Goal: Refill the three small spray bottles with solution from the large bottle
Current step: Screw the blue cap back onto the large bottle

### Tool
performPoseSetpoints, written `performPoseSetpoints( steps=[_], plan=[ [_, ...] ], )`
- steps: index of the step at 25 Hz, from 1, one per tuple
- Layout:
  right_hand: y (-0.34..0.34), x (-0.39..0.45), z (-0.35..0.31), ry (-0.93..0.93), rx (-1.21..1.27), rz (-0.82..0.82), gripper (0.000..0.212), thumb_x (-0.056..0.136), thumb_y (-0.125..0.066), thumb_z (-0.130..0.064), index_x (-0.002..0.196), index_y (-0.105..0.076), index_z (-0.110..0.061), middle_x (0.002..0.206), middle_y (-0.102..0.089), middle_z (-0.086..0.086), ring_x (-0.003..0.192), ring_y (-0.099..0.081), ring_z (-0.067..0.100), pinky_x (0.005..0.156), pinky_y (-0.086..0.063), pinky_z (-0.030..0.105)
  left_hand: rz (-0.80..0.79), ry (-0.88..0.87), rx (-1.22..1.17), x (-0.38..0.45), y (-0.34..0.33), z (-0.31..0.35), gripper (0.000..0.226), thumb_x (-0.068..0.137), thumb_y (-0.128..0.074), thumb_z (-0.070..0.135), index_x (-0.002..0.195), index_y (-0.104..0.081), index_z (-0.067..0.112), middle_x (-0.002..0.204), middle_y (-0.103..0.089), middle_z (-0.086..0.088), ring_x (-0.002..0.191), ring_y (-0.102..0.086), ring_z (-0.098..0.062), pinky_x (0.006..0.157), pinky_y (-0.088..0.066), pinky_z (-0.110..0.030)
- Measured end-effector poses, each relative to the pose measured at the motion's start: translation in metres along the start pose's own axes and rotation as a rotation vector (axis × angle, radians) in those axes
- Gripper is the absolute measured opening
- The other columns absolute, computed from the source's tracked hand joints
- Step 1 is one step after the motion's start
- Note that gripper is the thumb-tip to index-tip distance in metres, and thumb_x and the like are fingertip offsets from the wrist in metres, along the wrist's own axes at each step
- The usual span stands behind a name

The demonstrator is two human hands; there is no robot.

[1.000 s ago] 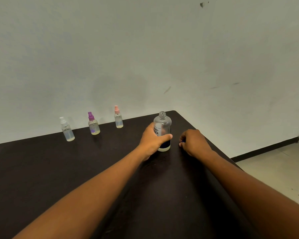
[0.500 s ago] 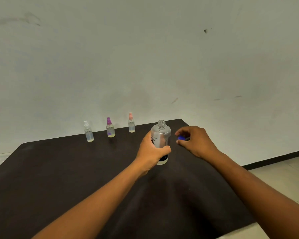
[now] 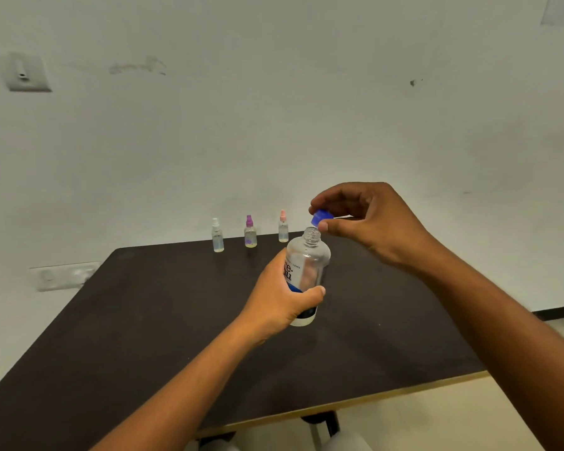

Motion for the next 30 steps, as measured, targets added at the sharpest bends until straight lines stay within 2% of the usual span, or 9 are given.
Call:
performPoseSetpoints(
  steps=[3, 6, 11, 14, 18, 20, 23, 26, 30],
  plan=[
    [-0.01, 0.001, -0.023, 0.028, -0.071, -0.093, 0.025, 0.088, -0.079, -0.013, 0.11, -0.077, -0.023, 0.104, -0.077, -0.013, 0.102, -0.071, 0.0, 0.09, -0.056, 0.018, 0.017, -0.013, 0.02, -0.014, 0.013, 0.011, 0.063, 0.083, -0.082, 0.025, 0.131, -0.044, 0.042, 0.114, -0.06, 0.021, 0.104, -0.062, -0.003, 0.075, -0.05, -0.014],
    [-0.018, 0.006, -0.035, 0.051, -0.156, -0.176, 0.025, 0.088, -0.079, -0.015, 0.11, -0.078, -0.026, 0.106, -0.077, -0.015, 0.102, -0.07, -0.004, 0.089, -0.056, 0.015, 0.033, -0.019, 0.018, -0.021, 0.02, 0.016, 0.057, 0.083, -0.082, 0.025, 0.12, -0.045, 0.047, 0.107, -0.062, 0.021, 0.098, -0.062, 0.005, 0.069, -0.05, -0.008],
    [-0.025, 0.014, -0.039, 0.049, -0.247, -0.247, 0.024, 0.084, -0.083, -0.017, 0.105, -0.08, -0.027, 0.101, -0.078, -0.014, 0.097, -0.072, 0.0, 0.093, -0.058, 0.024, 0.061, -0.007, -0.011, -0.03, 0.022, 0.01, 0.052, 0.081, -0.082, 0.023, 0.111, -0.049, 0.05, 0.103, -0.064, 0.017, 0.096, -0.062, 0.006, 0.071, -0.05, -0.006],
    [-0.034, 0.015, -0.039, 0.054, -0.335, -0.231, 0.023, 0.078, -0.088, -0.027, 0.1, -0.081, -0.026, 0.092, -0.078, -0.014, 0.087, -0.072, -0.003, 0.085, -0.059, 0.02, 0.067, 0.021, -0.014, -0.034, 0.02, 0.001, 0.055, 0.081, -0.082, 0.026, 0.116, -0.046, 0.05, 0.106, -0.063, 0.018, 0.099, -0.064, -0.002, 0.072, -0.05, -0.012],
    [-0.041, 0.02, -0.045, 0.068, -0.465, -0.175, 0.032, 0.071, -0.087, -0.051, 0.088, -0.08, -0.024, 0.078, -0.076, -0.011, 0.074, -0.07, 0.0, 0.064, -0.053, 0.016, 0.07, 0.041, -0.033, -0.033, 0.021, -0.001, 0.059, 0.082, -0.081, 0.027, 0.128, -0.047, 0.041, 0.111, -0.063, 0.018, 0.103, -0.064, -0.007, 0.077, -0.05, -0.015],
    [-0.037, 0.026, -0.055, 0.078, -0.525, -0.243, 0.038, 0.073, -0.082, -0.056, 0.097, -0.08, -0.026, 0.086, -0.077, -0.012, 0.079, -0.071, 0.0, 0.071, -0.055, 0.019, 0.055, 0.039, -0.035, -0.032, 0.023, 0.002, 0.057, 0.084, -0.081, 0.027, 0.125, -0.046, 0.045, 0.111, -0.062, 0.021, 0.103, -0.064, -0.003, 0.074, -0.05, -0.011],
    [-0.025, 0.034, -0.071, 0.072, -0.511, -0.383, 0.036, 0.084, -0.08, -0.037, 0.12, -0.075, -0.032, 0.105, -0.076, -0.016, 0.093, -0.071, -0.001, 0.084, -0.057, 0.022, 0.043, 0.036, -0.048, -0.03, 0.027, 0.006, 0.054, 0.085, -0.079, 0.024, 0.114, -0.044, 0.052, 0.109, -0.06, 0.026, 0.1, -0.061, 0.01, 0.068, -0.049, -0.004],
    [-0.027, 0.038, -0.071, 0.083, -0.557, -0.439, 0.023, 0.085, -0.082, -0.025, 0.108, -0.08, -0.029, 0.098, -0.078, -0.016, 0.086, -0.071, -0.004, 0.083, -0.059, 0.024, 0.053, 0.032, -0.044, -0.032, 0.026, 0.004, 0.056, 0.084, -0.08, 0.023, 0.118, -0.045, 0.05, 0.111, -0.061, 0.022, 0.101, -0.061, 0.008, 0.07, -0.05, -0.006],
    [-0.044, 0.03, -0.052, 0.022, -0.566, -0.37, 0.017, 0.081, -0.084, -0.038, 0.091, -0.082, -0.024, 0.081, -0.077, -0.011, 0.077, -0.071, 0.002, 0.077, -0.061, 0.03, 0.087, 0.051, -0.042, -0.042, 0.016, -0.014, 0.055, 0.082, -0.081, 0.024, 0.116, -0.047, 0.049, 0.109, -0.063, 0.018, 0.1, -0.062, 0.006, 0.072, -0.052, -0.011]
  ],
)
Point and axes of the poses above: each hand's wrist, its own x-axis towards the middle knuckle, its own y-axis out of the back of the hand, z = x × y, the point moved 3 cm from there along x, towards the middle knuckle
